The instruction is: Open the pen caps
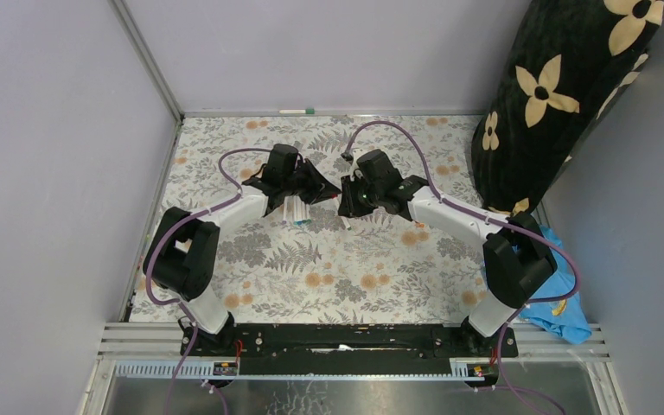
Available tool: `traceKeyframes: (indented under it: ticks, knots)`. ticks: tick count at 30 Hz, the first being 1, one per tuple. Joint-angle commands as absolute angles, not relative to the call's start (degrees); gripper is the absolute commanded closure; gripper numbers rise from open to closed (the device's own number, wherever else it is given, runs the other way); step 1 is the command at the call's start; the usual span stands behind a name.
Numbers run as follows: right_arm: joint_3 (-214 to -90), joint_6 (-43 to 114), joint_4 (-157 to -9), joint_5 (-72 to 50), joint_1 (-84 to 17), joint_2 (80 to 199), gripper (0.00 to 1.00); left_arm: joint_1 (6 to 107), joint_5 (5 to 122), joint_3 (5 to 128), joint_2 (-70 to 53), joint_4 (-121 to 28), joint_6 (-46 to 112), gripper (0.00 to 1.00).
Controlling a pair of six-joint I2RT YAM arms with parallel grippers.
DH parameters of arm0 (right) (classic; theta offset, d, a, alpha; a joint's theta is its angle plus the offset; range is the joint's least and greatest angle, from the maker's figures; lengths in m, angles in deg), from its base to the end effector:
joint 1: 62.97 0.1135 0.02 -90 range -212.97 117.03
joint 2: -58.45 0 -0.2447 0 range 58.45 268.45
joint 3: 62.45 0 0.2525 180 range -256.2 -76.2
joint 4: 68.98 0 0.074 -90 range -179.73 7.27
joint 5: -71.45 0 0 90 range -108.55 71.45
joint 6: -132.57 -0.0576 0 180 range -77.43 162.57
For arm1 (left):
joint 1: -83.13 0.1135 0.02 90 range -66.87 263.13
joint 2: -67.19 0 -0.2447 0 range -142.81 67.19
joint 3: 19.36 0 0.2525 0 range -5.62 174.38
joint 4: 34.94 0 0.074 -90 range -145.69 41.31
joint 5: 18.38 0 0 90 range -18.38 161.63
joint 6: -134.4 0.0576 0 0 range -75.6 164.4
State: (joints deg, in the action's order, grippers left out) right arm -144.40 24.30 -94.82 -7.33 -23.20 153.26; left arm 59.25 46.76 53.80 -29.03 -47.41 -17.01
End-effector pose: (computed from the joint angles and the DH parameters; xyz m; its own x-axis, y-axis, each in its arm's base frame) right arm 0.2915 0.2572 0.2195 -0.6896 -0.1739 -0.7029 -0.5560 0.7491 0.3602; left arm 0.3391 -0.1766 0.1845 -0.8515 -0.4943 -0.1749 -0.1411 0.5373 -0.8315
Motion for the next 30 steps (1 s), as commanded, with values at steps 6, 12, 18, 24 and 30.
traceKeyframes:
  ticks: [6, 12, 18, 24, 30]
  knots:
    - [-147.5, 23.3, -89.5, -6.4, -22.6, 155.3, 0.76, 58.3, 44.1, 53.6, -27.2, -43.6, -20.3, 1.00]
    - [-147.3, 23.2, -88.9, -5.5, -22.6, 155.9, 0.74, 58.2, 44.5, 53.7, -27.5, -43.2, -20.8, 1.00]
    - [-146.5, 22.9, -87.6, -4.5, -22.5, 155.7, 0.68, 58.0, 44.3, 54.2, -28.1, -43.0, -21.0, 1.00]
    - [-146.6, 23.3, -88.1, -5.6, -22.6, 155.5, 0.73, 57.8, 44.4, 54.1, -28.0, -43.0, -21.2, 1.00]
    - [-144.5, 23.3, -88.7, -7.1, -22.6, 154.6, 1.00, 58.0, 47.5, 54.6, -27.8, -45.0, -20.4, 1.00]
